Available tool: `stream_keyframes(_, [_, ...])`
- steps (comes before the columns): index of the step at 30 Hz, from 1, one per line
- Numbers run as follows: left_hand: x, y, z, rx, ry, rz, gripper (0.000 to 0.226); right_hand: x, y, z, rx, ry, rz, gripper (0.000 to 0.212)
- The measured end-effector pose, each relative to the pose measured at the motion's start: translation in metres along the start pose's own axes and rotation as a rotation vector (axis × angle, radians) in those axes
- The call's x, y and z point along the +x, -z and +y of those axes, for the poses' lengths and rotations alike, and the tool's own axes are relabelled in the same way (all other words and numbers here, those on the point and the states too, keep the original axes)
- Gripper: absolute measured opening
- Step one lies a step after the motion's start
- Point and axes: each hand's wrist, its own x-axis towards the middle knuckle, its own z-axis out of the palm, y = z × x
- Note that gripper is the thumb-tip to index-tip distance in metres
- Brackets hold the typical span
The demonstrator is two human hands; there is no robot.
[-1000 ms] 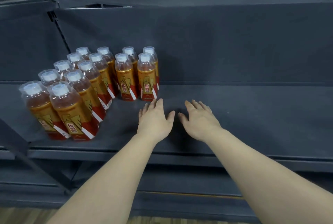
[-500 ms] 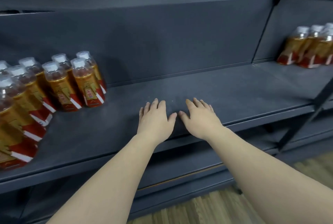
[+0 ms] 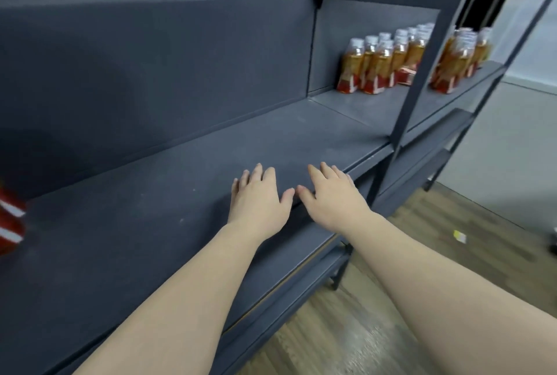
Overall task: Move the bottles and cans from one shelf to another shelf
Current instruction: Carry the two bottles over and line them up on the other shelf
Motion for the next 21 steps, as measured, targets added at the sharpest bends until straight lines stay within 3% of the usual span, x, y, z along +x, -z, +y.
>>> stream_keyframes(11, [0.034,-0.06,0.129,0.045,-0.353,-0.097,0.062,-0.05,0.039,0.137,-0.002,-0.368,0.054,0.061])
stream_keyframes(21, [0.051,-0.101,0.278,0.103,-0.514,-0.083,0.064,-0.076,0.082,0.279,0.027,-0.491,0.12,0.064])
